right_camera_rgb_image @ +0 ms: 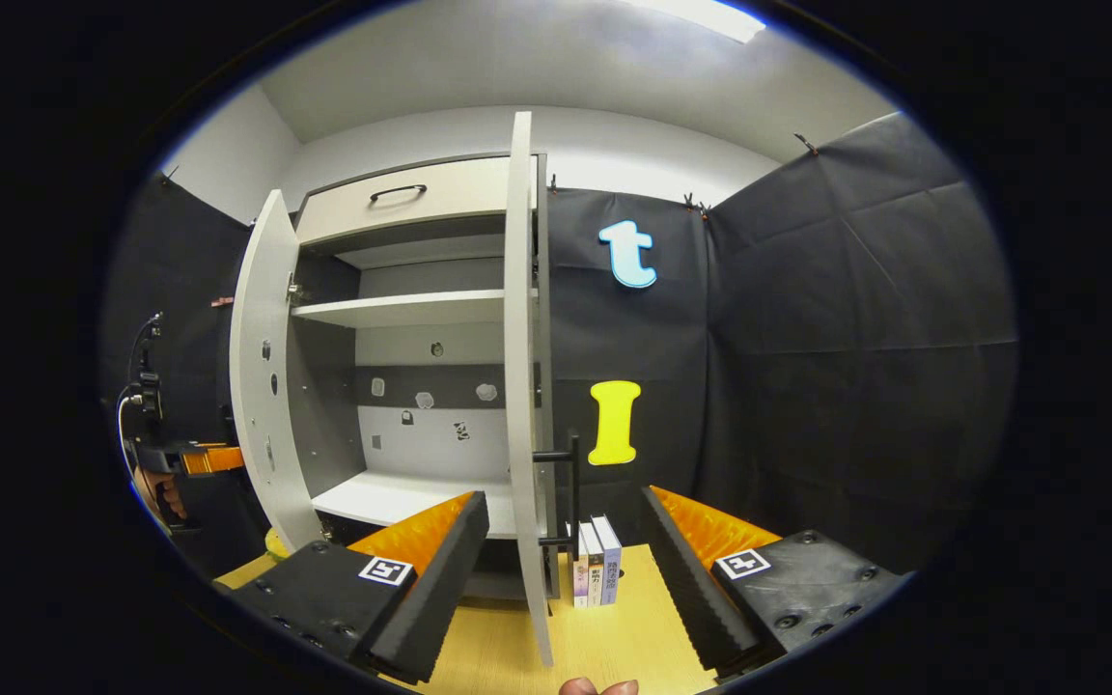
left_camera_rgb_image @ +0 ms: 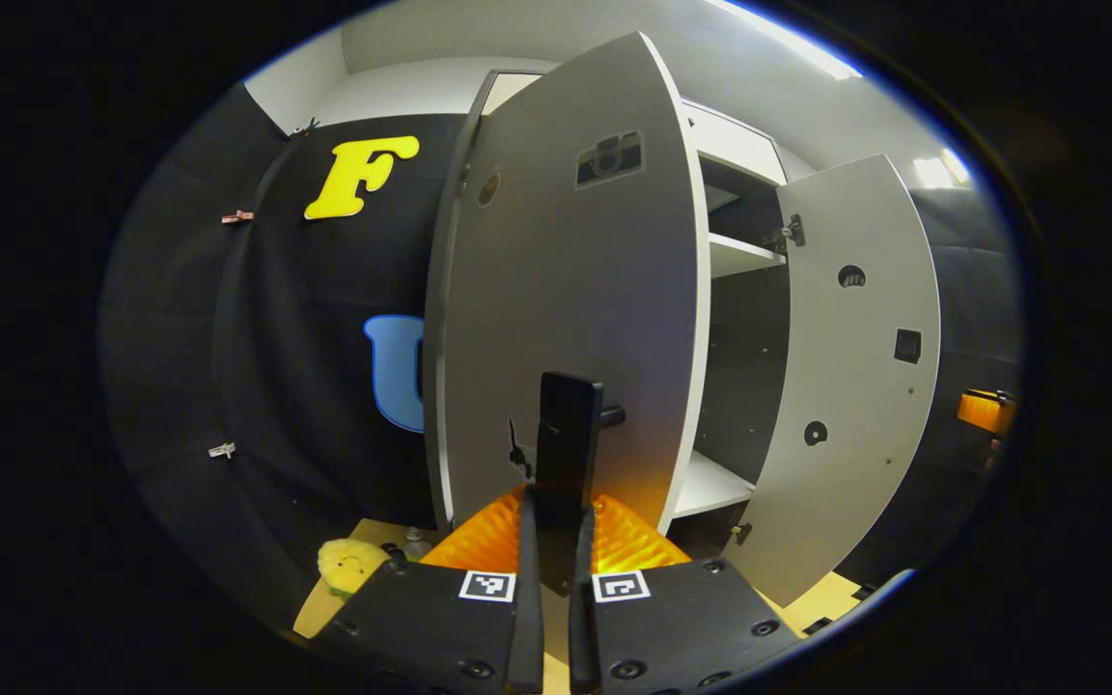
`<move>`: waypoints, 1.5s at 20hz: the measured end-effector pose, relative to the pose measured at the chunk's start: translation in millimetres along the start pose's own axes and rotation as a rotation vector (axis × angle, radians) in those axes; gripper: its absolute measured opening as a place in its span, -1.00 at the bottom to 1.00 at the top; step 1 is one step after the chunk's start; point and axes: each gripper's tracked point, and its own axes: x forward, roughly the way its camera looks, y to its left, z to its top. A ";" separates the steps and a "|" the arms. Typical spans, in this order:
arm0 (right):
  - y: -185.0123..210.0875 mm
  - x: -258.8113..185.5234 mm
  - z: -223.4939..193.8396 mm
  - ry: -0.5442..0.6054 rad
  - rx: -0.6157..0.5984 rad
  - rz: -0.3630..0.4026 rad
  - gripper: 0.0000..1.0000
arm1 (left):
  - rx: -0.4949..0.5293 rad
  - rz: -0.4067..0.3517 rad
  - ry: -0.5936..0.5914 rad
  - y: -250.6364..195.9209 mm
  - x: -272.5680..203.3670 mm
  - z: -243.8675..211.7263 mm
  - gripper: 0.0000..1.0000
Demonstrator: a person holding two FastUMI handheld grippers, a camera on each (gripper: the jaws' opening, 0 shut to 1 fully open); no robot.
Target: Open the right door of the double-door shoe cabinet with the right hand, and open the left door with the left hand.
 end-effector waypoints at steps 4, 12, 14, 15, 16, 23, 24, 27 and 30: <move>9.3 -0.7 -3.9 0.013 -0.001 0.017 0.96 | -0.003 0.050 -0.006 28.7 -15.0 -0.6 -0.70; 37.3 -5.0 -6.2 0.010 -0.039 0.069 0.96 | 0.023 0.121 -0.026 94.9 -29.7 3.4 -0.87; 44.3 -7.3 -7.3 0.013 -0.043 0.083 0.96 | 0.001 0.138 -0.030 115.9 -35.7 4.2 -0.89; 45.1 -7.6 -4.9 0.010 -0.045 0.088 0.95 | -0.023 0.108 -0.022 115.3 -33.8 2.0 -0.89; 45.7 -8.2 -2.9 0.004 -0.047 0.092 0.94 | -0.048 0.089 -0.020 112.8 -33.4 3.1 -0.88; 43.5 -14.8 -3.4 0.003 -0.042 0.090 0.92 | -0.033 0.110 -0.019 114.3 -39.2 -0.1 -0.90; 43.0 -14.5 -3.8 0.005 -0.040 0.089 0.92 | -0.030 0.117 -0.018 114.8 -41.1 -0.1 -0.89; 42.9 -15.2 -3.7 0.005 -0.039 0.090 0.92 | -0.019 0.134 -0.017 112.7 -50.5 2.0 -0.90; 42.2 -17.2 -3.5 0.003 -0.044 0.088 0.93 | -0.023 0.164 -0.030 109.8 -67.1 5.4 -0.90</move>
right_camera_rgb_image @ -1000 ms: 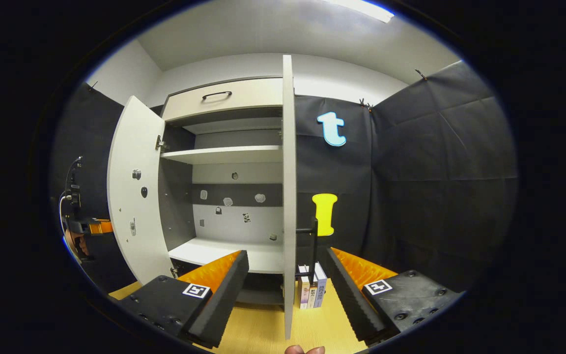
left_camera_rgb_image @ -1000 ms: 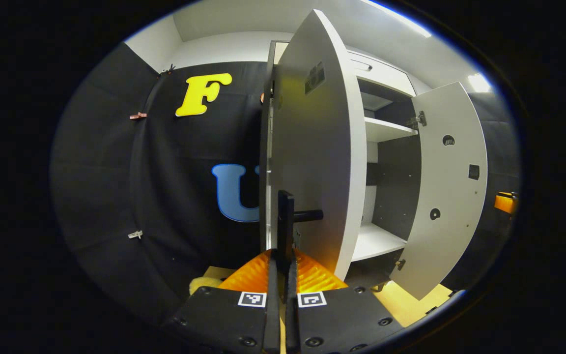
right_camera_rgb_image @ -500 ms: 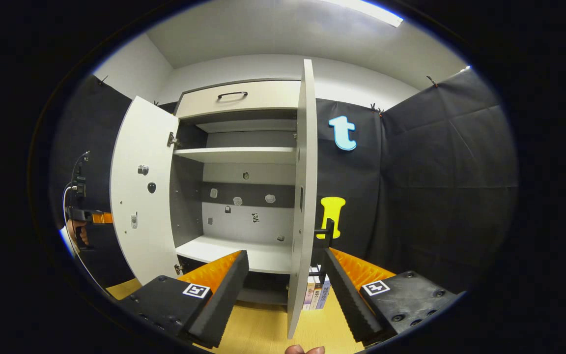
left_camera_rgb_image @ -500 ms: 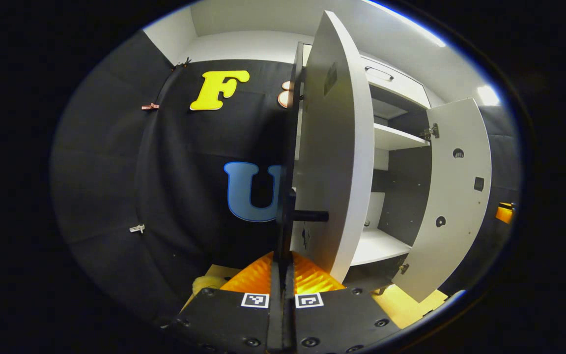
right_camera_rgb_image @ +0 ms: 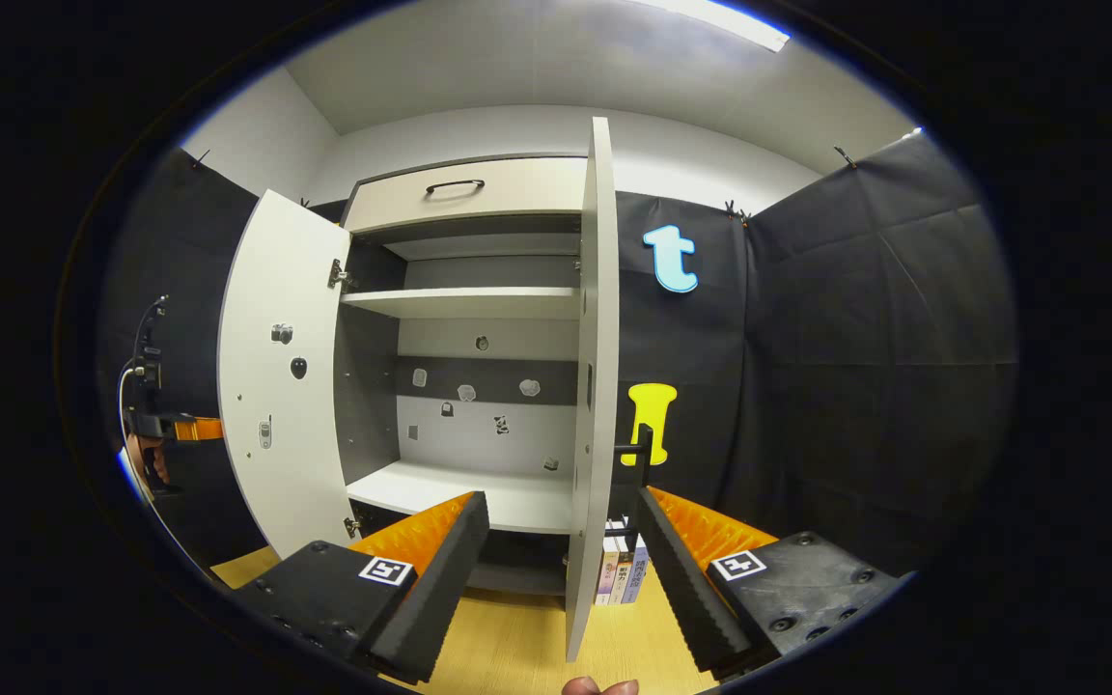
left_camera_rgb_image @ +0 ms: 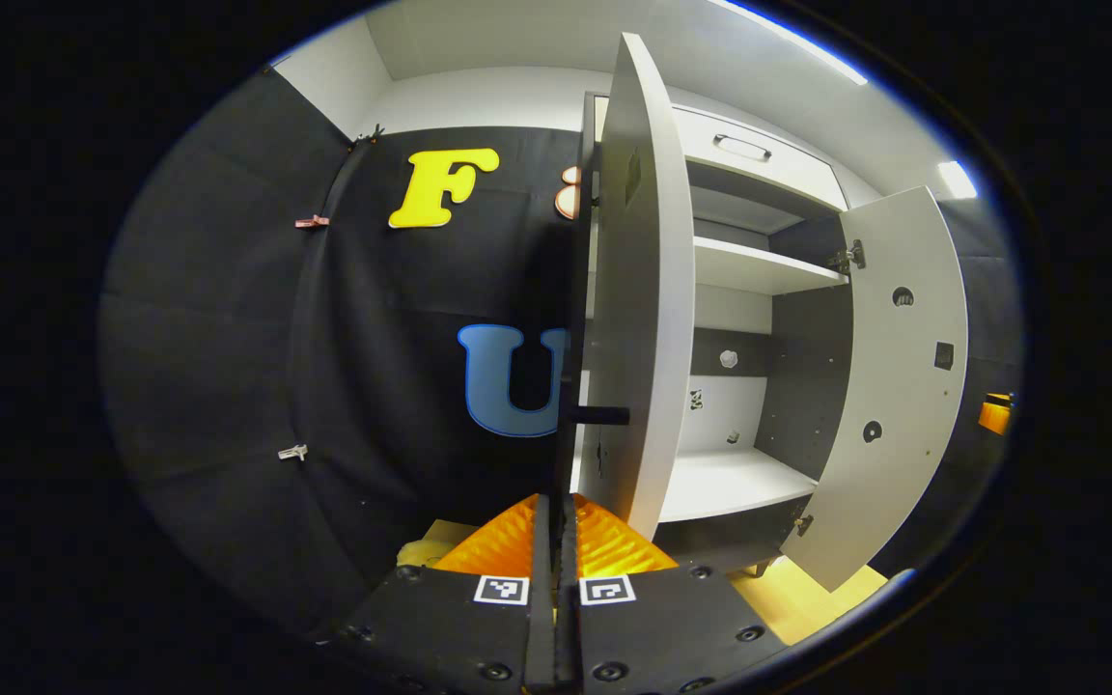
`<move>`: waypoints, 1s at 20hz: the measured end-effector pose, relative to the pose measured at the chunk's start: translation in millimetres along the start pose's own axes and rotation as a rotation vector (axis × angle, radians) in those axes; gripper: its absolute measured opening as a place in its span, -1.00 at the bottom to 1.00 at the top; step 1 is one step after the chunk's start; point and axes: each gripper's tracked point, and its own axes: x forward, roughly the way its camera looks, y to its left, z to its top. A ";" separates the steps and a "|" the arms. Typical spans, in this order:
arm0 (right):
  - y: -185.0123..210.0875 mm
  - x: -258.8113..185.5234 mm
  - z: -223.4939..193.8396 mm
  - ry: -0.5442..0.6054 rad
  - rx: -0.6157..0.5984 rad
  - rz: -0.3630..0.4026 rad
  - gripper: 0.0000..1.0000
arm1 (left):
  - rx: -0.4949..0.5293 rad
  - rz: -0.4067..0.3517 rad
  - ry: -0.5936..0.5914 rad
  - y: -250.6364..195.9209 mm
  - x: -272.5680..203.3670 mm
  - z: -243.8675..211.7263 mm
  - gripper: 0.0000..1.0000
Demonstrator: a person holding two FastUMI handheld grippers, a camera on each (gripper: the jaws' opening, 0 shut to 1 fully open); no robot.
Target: Open the right door of the double-door shoe cabinet with the right hand, and open the left door with the left hand.
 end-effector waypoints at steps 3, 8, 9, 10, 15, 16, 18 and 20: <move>1.2 -1.0 -2.1 0.003 0.007 0.003 0.92 | -0.011 0.036 -0.016 -1.5 -21.2 3.0 -0.89; 8.8 -0.1 -4.5 0.011 0.028 0.014 0.92 | 0.011 0.080 -0.013 -16.0 -58.4 5.3 -0.84; 10.1 1.1 -3.8 0.011 0.031 0.015 0.92 | -0.002 0.076 -0.011 -23.1 -63.5 4.0 -0.94; 10.5 -0.3 -3.6 0.011 0.035 0.015 0.92 | -0.020 0.069 -0.008 -31.1 -69.0 2.5 -0.91; 12.1 1.5 -0.3 0.000 0.048 0.021 0.92 | -0.002 0.031 0.004 -65.7 -81.9 1.2 -0.24; 12.4 1.9 0.4 -0.001 0.051 0.022 0.92 | -0.002 0.030 0.001 -69.4 -83.1 2.8 -0.13; 13.6 0.9 1.1 -0.002 0.056 0.025 0.92 | -0.029 0.034 -0.028 -74.1 -85.6 8.0 0.22; 12.4 1.8 1.7 -0.007 0.050 0.024 0.92 | -0.064 0.031 -0.057 -79.5 -88.0 13.1 0.65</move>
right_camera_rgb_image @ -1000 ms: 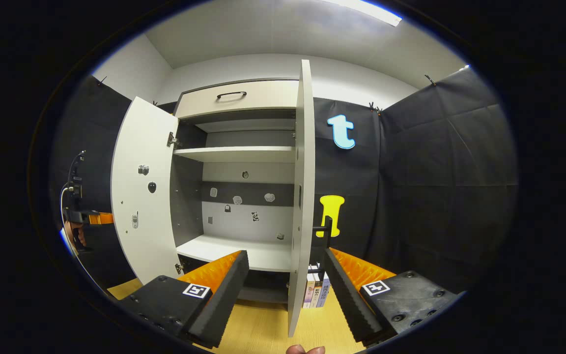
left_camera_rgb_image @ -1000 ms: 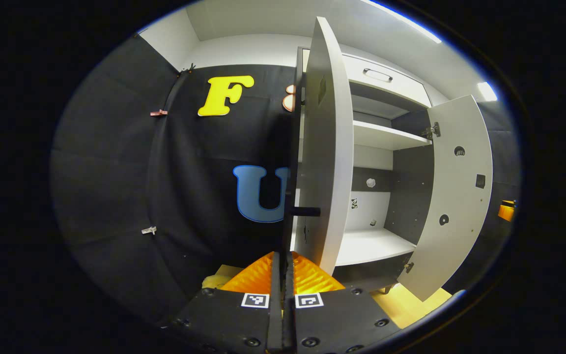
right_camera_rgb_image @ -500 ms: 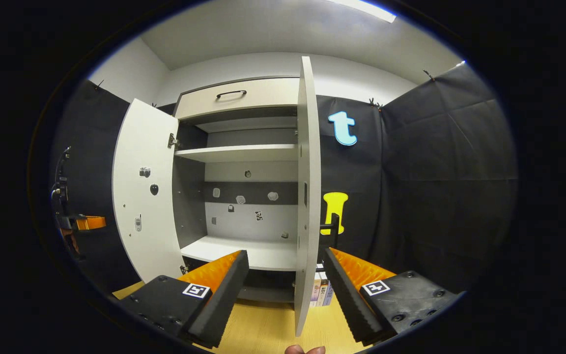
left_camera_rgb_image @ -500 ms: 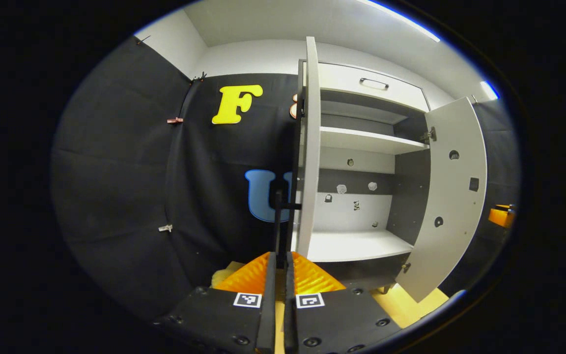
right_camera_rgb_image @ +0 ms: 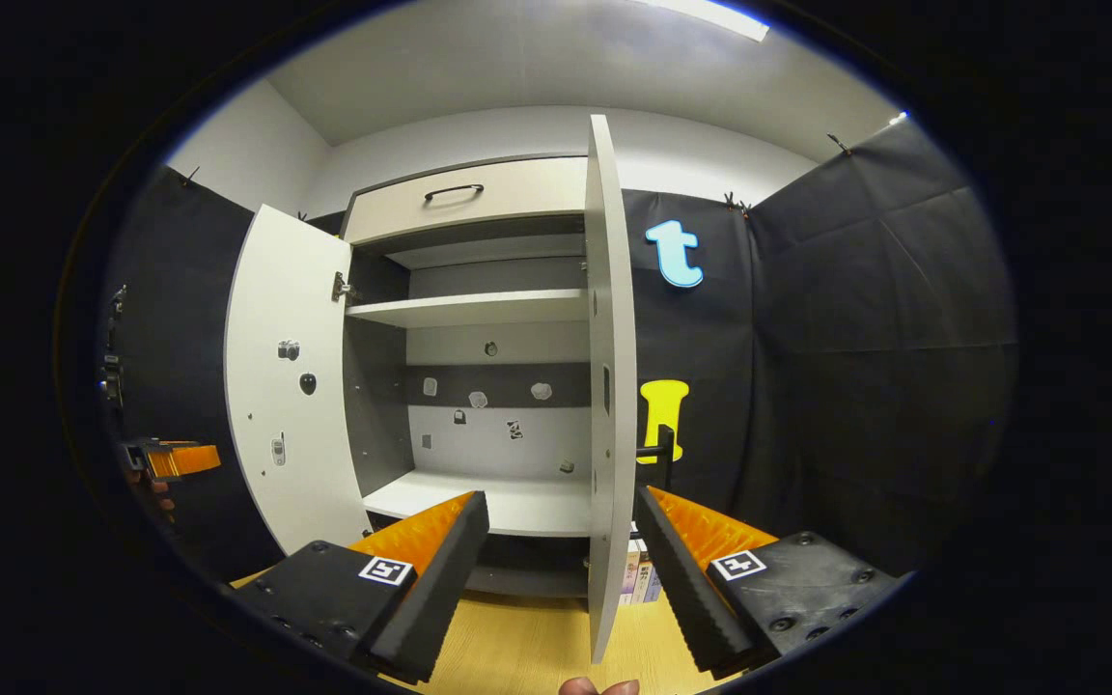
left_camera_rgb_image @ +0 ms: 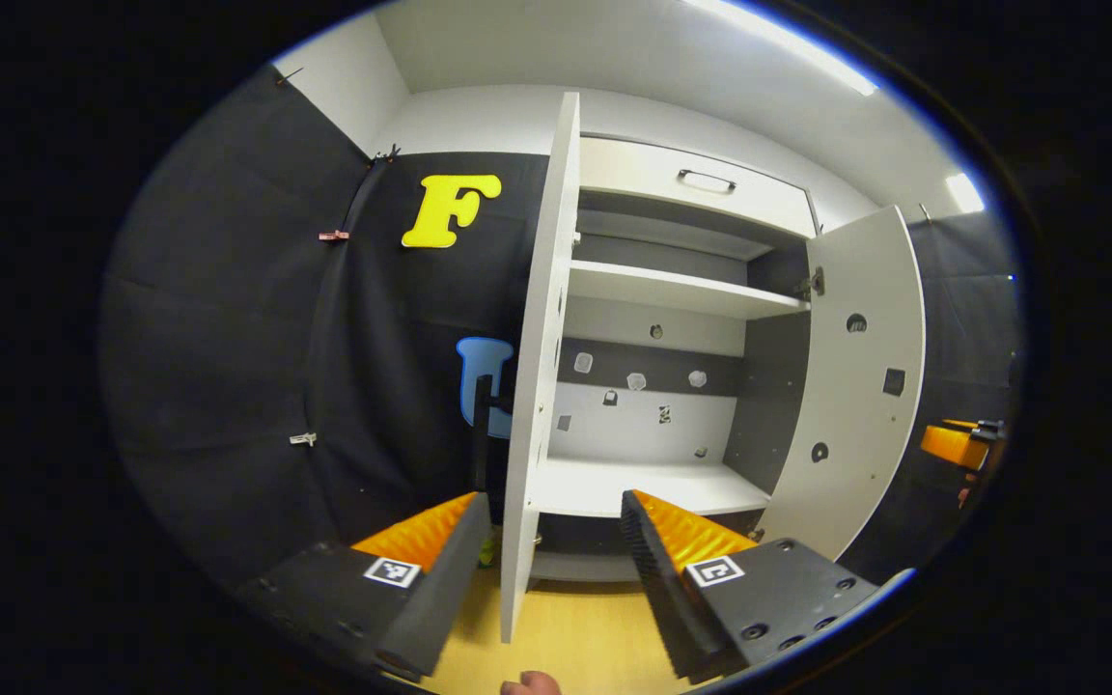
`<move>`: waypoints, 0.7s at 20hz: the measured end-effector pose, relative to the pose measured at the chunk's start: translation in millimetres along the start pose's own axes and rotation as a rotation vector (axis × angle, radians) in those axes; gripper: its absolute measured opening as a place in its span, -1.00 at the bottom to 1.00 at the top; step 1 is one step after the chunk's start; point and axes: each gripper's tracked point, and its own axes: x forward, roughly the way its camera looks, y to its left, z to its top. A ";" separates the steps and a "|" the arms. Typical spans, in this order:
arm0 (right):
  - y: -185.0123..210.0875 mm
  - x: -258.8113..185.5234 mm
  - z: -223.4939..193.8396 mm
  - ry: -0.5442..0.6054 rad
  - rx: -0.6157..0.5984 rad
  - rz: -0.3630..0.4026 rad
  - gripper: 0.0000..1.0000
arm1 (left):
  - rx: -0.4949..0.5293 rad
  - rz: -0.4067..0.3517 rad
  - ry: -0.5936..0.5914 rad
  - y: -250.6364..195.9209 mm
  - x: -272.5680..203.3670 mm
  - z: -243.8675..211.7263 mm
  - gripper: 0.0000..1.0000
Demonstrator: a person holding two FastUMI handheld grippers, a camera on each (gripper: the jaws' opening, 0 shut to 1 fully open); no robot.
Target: Open the right door of the double-door shoe cabinet with the right hand, and open the left door with the left hand.
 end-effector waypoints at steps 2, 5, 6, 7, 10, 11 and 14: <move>-0.2 -0.5 0.8 -0.005 -0.002 0.000 0.92 | -0.012 -0.008 -0.029 -6.1 -4.7 6.7 0.89; -0.5 1.0 0.5 -0.009 0.003 0.002 0.92 | 0.027 0.000 -0.037 -10.6 -9.0 9.3 0.90; -0.4 1.3 0.8 -0.008 0.005 0.001 0.92 | 0.046 0.003 -0.038 -12.7 -9.9 10.6 0.90; -0.9 2.0 0.4 -0.007 0.008 0.001 0.92 | 0.063 0.005 -0.041 -15.2 -10.6 10.9 0.89; -0.2 3.1 0.1 -0.008 0.016 0.002 0.92 | 0.078 -0.013 -0.025 -29.0 -11.1 3.8 0.89; -0.2 2.5 -0.1 -0.008 0.016 0.000 0.92 | 0.081 -0.025 -0.015 -33.8 -8.8 0.4 0.89; -2.6 5.3 -0.8 -0.009 0.018 -0.007 0.92 | 0.091 -0.031 0.004 -38.3 -5.3 -6.9 0.90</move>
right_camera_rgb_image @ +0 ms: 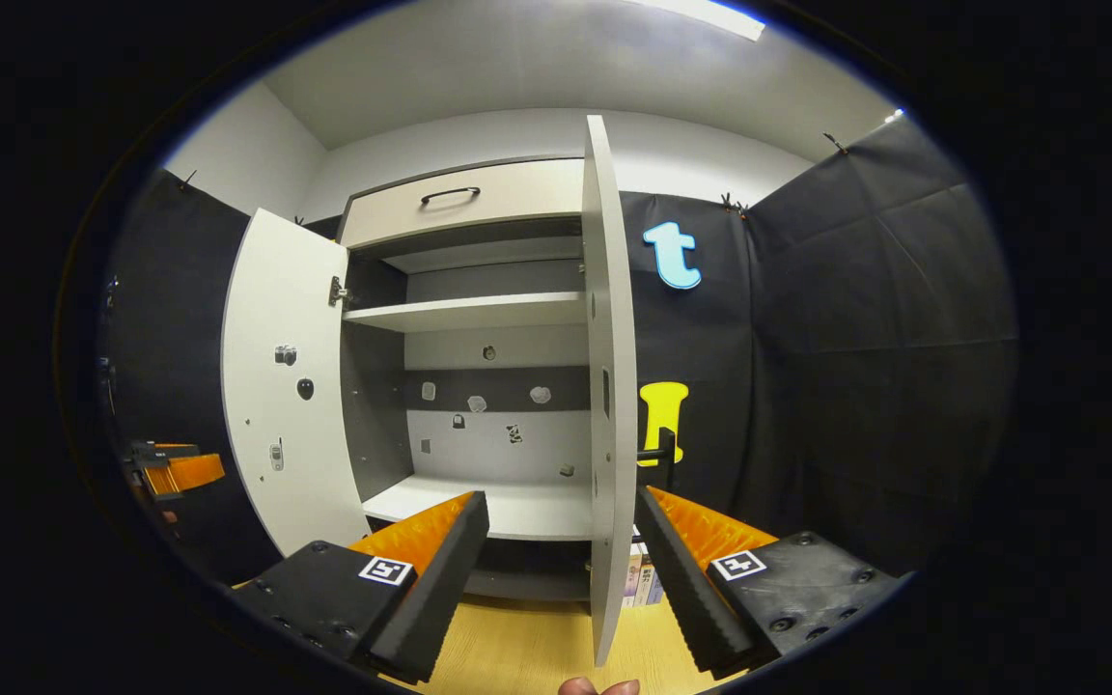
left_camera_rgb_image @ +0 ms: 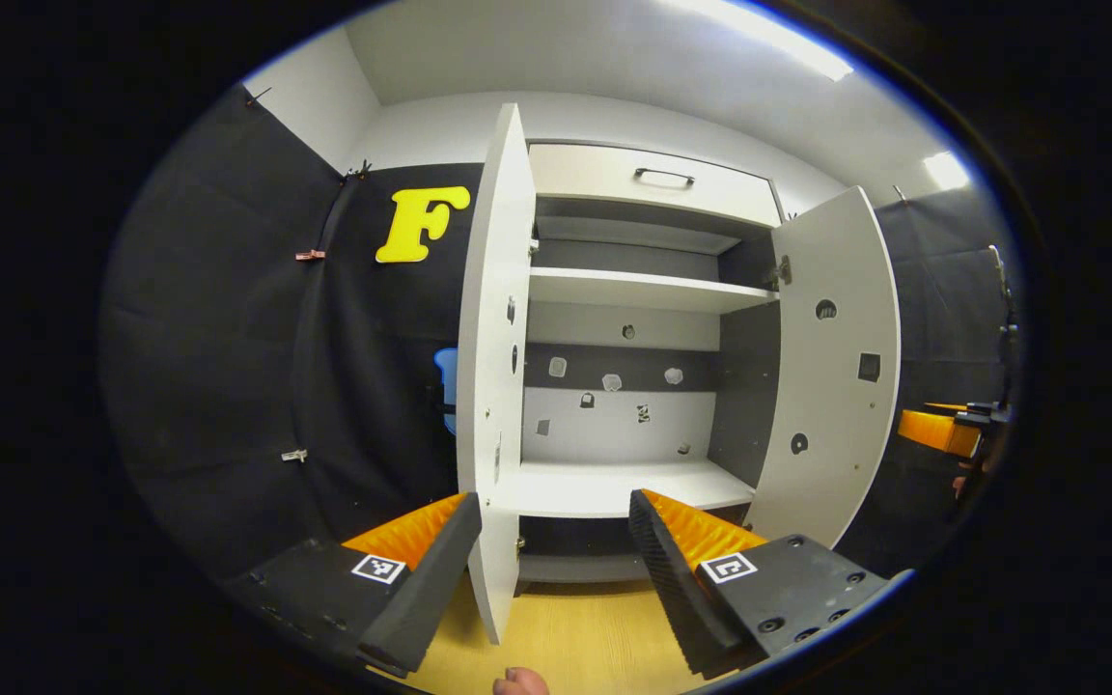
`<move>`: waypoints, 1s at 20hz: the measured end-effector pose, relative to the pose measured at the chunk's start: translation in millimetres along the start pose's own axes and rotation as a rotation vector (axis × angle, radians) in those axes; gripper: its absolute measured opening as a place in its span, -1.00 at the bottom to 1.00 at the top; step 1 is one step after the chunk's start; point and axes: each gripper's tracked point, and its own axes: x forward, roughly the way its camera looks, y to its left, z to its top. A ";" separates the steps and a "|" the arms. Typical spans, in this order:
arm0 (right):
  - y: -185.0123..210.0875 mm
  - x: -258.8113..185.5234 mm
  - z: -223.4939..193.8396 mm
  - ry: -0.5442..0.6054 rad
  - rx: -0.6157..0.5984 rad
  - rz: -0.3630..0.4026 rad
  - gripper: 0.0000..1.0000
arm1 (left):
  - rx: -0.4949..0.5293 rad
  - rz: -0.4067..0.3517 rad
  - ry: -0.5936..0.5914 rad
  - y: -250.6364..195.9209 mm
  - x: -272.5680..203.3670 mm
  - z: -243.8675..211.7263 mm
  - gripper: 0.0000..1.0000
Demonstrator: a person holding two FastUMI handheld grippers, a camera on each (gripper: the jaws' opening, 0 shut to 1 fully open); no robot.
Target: Open the right door of the double-door shoe cabinet with the right hand, and open the left door with the left hand.
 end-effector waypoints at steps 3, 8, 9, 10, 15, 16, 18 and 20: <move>-1.4 0.6 -1.6 0.003 0.002 -0.003 0.92 | 0.001 -0.007 0.010 -5.3 2.5 -3.8 0.90; -3.6 1.6 -2.9 0.002 -0.005 -0.008 0.93 | 0.023 -0.007 0.021 -9.1 4.7 -4.3 0.91; -4.4 1.7 -2.5 0.001 -0.006 -0.011 0.92 | 0.031 -0.007 0.019 -9.9 3.8 -3.3 0.91; -4.4 1.4 -2.1 0.000 -0.006 -0.014 0.92 | 0.038 -0.006 0.018 -10.3 3.3 -3.1 0.89; -4.9 0.5 -3.2 0.004 -0.006 -0.017 0.92 | 0.037 -0.015 0.019 -11.1 3.4 -3.2 0.91; -4.9 -0.6 -2.8 0.004 -0.007 -0.017 0.92 | 0.038 -0.015 0.021 -10.6 3.4 -3.3 0.90; -4.7 -0.9 -2.7 0.003 -0.006 -0.017 0.92 | 0.042 -0.019 0.025 -12.0 4.2 -4.4 0.90; -4.5 -1.9 -2.0 0.003 -0.007 -0.018 0.92 | 0.042 -0.022 0.026 -13.0 4.1 -4.5 0.90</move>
